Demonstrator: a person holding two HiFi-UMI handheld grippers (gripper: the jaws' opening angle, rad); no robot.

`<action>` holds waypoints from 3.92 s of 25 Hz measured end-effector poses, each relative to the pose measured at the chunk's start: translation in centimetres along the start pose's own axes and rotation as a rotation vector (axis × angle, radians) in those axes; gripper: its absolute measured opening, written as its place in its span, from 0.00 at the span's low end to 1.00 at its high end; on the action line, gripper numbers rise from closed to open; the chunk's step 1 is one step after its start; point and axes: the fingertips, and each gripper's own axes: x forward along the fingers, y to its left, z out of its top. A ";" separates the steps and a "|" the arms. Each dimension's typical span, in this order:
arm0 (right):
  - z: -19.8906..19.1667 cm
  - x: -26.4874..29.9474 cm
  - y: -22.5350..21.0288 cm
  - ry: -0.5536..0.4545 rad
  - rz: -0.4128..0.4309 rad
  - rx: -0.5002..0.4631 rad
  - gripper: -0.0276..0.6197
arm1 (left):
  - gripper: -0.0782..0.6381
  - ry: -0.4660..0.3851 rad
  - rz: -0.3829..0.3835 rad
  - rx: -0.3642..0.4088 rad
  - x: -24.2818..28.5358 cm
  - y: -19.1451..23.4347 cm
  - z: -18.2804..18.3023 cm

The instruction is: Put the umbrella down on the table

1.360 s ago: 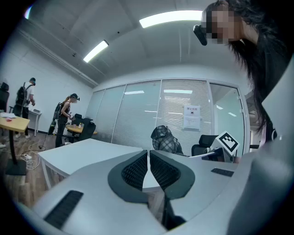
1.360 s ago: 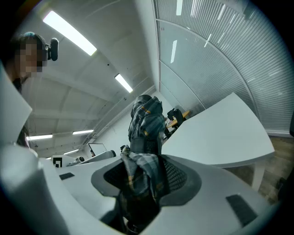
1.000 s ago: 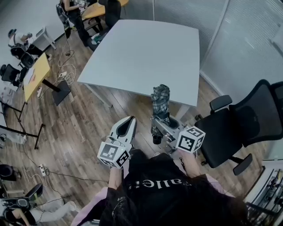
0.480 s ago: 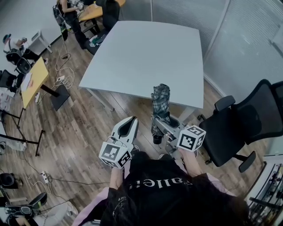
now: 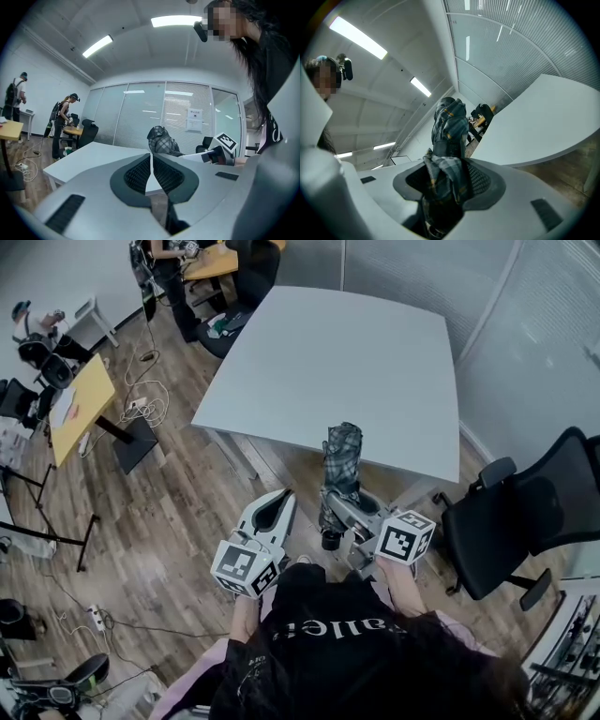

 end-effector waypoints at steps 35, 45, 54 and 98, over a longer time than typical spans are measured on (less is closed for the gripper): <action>5.3 15.2 -9.0 0.089 -0.076 0.033 0.35 | 0.15 0.023 -0.022 -0.059 11.6 16.3 1.5; 12.4 19.0 -15.1 0.087 -0.097 0.067 0.35 | 0.15 0.062 -0.048 -0.053 20.9 19.4 4.2; 15.2 19.7 -19.4 0.067 -0.126 0.097 0.35 | 0.15 0.084 -0.072 -0.041 25.9 20.1 4.6; 18.8 47.2 -42.5 0.371 -0.568 0.042 0.34 | 0.15 0.171 -0.200 -0.088 27.9 42.7 5.6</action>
